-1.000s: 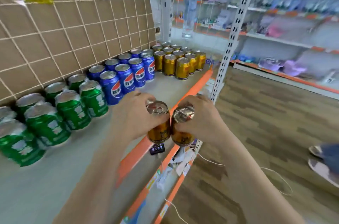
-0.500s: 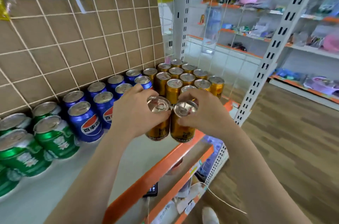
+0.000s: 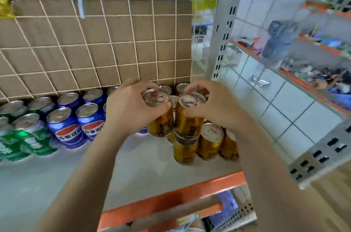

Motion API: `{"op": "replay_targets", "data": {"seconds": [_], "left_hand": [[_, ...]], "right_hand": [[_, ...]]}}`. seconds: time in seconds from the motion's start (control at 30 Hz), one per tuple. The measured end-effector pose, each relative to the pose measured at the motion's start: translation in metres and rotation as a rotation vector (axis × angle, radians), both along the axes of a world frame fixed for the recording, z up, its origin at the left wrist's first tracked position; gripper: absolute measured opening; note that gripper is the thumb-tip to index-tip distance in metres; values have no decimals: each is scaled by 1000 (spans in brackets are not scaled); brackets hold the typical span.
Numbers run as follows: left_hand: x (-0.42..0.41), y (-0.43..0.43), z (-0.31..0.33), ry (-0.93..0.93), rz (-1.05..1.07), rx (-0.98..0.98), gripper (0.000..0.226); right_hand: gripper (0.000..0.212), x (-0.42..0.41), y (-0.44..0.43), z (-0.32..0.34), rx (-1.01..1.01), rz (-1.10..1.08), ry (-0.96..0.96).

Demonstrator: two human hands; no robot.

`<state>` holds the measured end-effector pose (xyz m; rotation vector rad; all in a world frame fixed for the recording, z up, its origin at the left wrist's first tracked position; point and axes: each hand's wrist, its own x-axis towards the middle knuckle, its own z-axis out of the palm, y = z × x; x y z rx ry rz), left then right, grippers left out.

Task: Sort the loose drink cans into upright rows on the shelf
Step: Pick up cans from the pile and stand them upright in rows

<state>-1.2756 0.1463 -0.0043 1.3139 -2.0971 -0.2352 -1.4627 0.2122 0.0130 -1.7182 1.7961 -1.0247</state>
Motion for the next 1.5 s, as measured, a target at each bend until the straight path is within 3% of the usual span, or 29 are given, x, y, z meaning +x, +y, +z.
{"op": "replay_targets", "data": {"seconds": [0.23,0.73,1.17,1.5], "left_hand": [[-32,-30,8,-30,65,6,57],[-82,-123,4,-106,88,73,62],[-83,-130,5,-197,79,59,60],[-77,-134,-6,-186,64,196,54]], "right_hand": [[42,-31,-49,3,38,90,-6],[39,-58,-159,0,-2,36,57],[46,-70,-171,-11,39,90,81],[44,-68,-174,-14,62,153,126]]}}
